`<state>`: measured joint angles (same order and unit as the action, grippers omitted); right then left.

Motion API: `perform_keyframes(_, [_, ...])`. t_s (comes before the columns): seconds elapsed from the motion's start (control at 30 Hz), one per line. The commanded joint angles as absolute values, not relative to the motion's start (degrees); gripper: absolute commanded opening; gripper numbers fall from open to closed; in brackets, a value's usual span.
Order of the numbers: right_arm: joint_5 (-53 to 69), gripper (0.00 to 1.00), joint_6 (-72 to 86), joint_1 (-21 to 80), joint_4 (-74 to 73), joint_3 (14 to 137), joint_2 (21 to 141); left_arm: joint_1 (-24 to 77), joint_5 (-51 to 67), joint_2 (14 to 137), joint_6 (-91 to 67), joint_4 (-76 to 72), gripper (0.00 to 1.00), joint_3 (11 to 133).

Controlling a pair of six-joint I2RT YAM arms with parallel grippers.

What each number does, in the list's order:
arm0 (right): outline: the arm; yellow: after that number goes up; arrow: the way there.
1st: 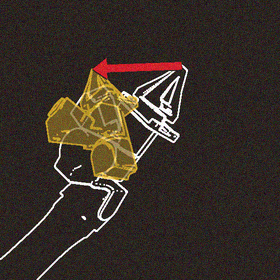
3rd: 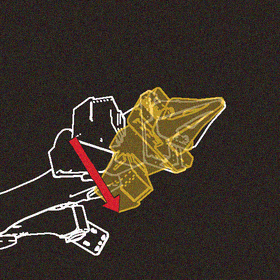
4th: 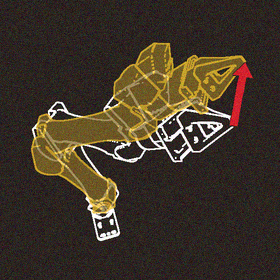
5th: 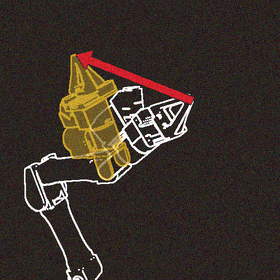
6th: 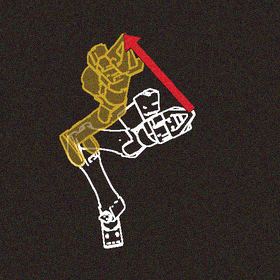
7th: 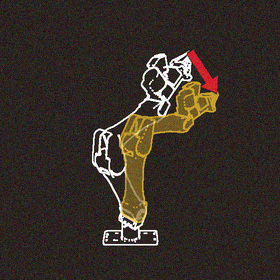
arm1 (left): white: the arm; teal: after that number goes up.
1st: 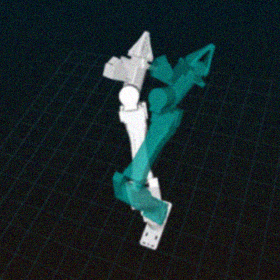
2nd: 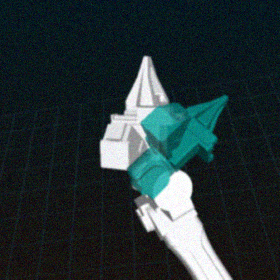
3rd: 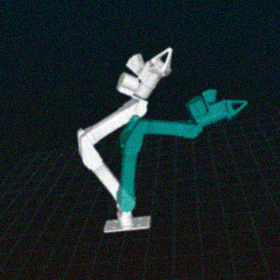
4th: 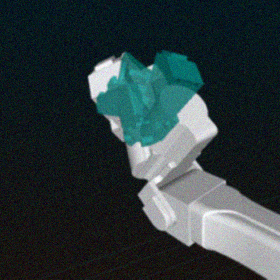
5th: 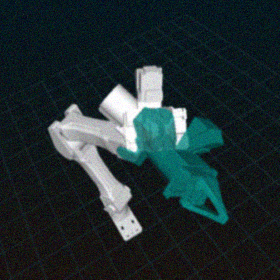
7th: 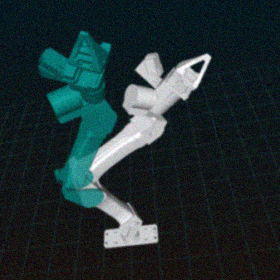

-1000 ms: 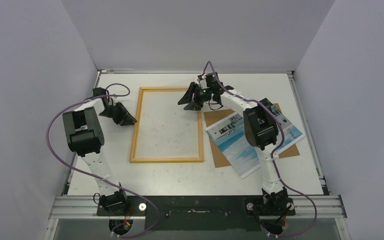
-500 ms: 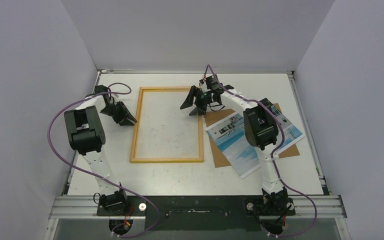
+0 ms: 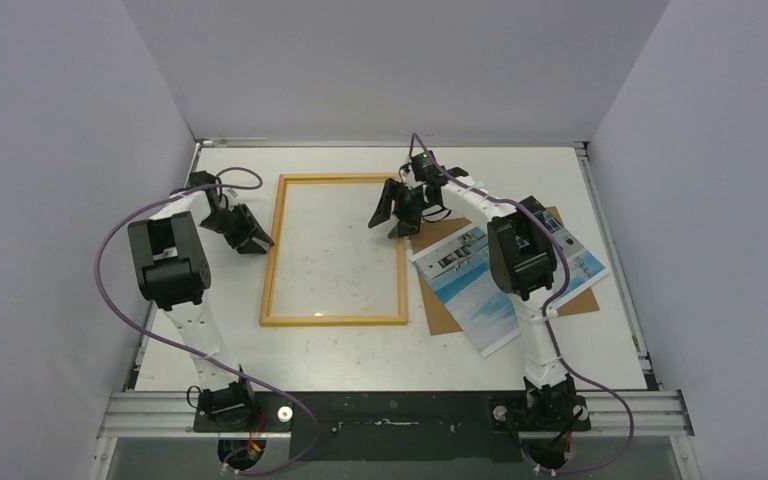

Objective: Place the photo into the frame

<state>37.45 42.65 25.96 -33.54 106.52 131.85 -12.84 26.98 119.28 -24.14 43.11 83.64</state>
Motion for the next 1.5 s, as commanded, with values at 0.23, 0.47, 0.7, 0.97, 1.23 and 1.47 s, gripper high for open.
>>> perform_keyframes(0.23, [38.4,0.45,39.2,26.3,-31.3,108.5,128.5,-12.7,27.1,121.3,-22.9,44.2,0.31,85.9])
perform_keyframes(0.47, [42.5,0.28,37.1,26.3,-28.2,105.3,127.9,-12.7,27.6,122.0,-22.9,44.1,0.31,86.1])
perform_keyframes(0.7, [43.7,0.34,40.2,26.3,-24.4,104.0,128.2,-12.7,27.5,122.0,-22.6,44.6,0.31,86.1])
perform_keyframes(0.97, [41.2,0.56,41.1,26.2,-27.0,104.8,127.6,-12.7,27.2,121.4,-22.6,45.2,0.31,86.3])
perform_keyframes(1.23, [36.6,0.64,38.3,26.5,-35.8,109.2,128.1,-12.7,27.0,121.2,-22.5,45.2,0.31,86.1])
perform_keyframes(1.47, [31.2,0.65,36.5,26.4,-41.1,110.2,126.9,-12.7,26.7,120.9,-22.6,45.4,0.31,86.3])
